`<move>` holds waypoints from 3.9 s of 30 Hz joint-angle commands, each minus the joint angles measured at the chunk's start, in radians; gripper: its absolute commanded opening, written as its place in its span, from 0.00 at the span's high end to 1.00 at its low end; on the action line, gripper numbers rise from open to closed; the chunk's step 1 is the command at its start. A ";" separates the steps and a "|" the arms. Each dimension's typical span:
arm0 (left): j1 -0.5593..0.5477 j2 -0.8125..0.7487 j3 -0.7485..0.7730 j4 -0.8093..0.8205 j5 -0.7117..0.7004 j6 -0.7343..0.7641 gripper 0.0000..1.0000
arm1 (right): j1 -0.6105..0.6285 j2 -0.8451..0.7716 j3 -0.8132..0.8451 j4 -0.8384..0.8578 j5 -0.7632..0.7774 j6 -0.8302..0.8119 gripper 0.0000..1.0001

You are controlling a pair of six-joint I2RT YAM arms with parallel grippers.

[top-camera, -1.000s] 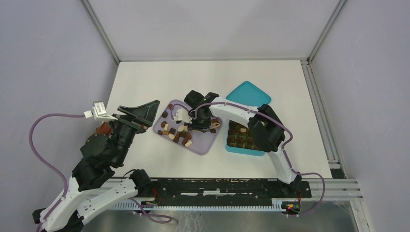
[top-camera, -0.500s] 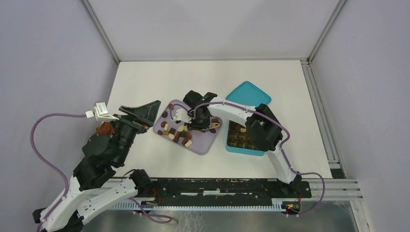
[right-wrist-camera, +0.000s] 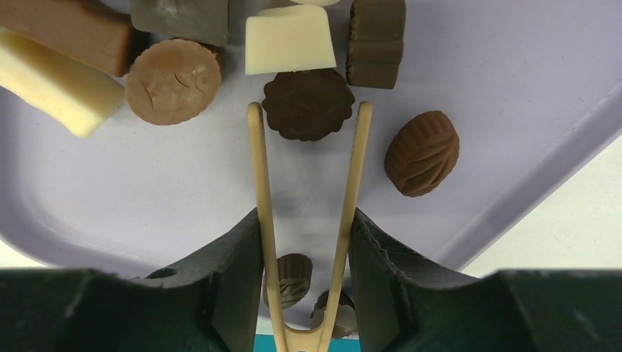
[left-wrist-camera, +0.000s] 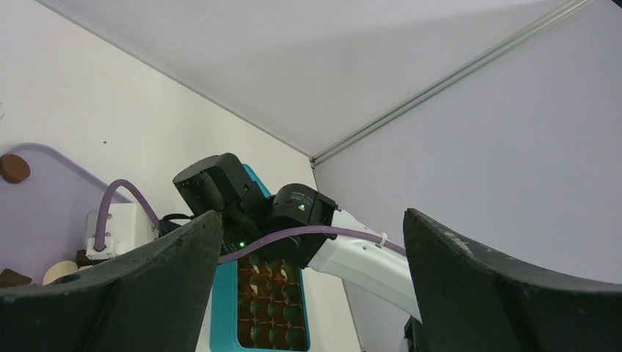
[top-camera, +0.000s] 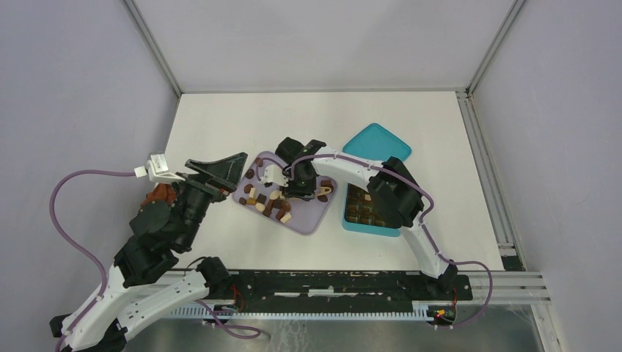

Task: Pack the chocolate
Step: Pick up the fake chocolate from the plate, then place the fake chocolate in the packing box.

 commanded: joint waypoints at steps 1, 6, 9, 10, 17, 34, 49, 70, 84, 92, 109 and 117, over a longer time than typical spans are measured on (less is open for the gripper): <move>-0.003 0.011 -0.001 0.035 -0.012 -0.016 0.03 | 0.006 0.009 0.053 -0.006 0.003 0.007 0.51; -0.003 0.018 0.005 0.036 -0.009 -0.013 0.03 | 0.008 0.024 0.062 -0.006 0.002 0.009 0.51; -0.003 0.018 0.005 0.034 -0.009 -0.014 0.03 | 0.010 0.031 0.070 -0.006 0.002 0.008 0.51; -0.003 0.018 0.005 0.035 -0.009 -0.015 0.03 | 0.010 0.033 0.072 -0.006 0.001 0.008 0.51; -0.003 0.025 0.005 0.037 -0.006 -0.016 0.03 | 0.010 0.042 0.081 -0.006 -0.006 0.011 0.51; -0.003 0.032 -0.005 0.051 0.008 -0.027 0.03 | 0.007 -0.019 0.067 -0.010 -0.024 0.007 0.76; -0.003 0.025 -0.010 0.061 0.019 -0.030 0.03 | -0.020 -0.165 0.003 0.000 -0.110 0.011 0.80; -0.004 0.113 -0.018 0.104 0.062 -0.013 0.03 | -0.282 -0.642 -0.393 0.054 -0.340 -0.032 0.80; -0.003 0.370 0.014 0.052 0.108 0.022 0.03 | -0.483 -0.878 -0.695 0.030 -0.343 -0.086 0.80; -0.004 0.470 -0.005 0.067 0.141 0.005 0.04 | -0.495 -0.917 -0.781 0.000 -0.243 -0.154 0.79; -0.003 0.464 -0.016 -0.004 0.066 -0.037 0.04 | -0.388 -0.829 -0.801 -0.002 -0.124 -0.180 0.78; -0.002 0.414 -0.019 -0.034 0.028 -0.042 0.04 | -0.321 -0.760 -0.789 0.016 -0.050 -0.141 0.75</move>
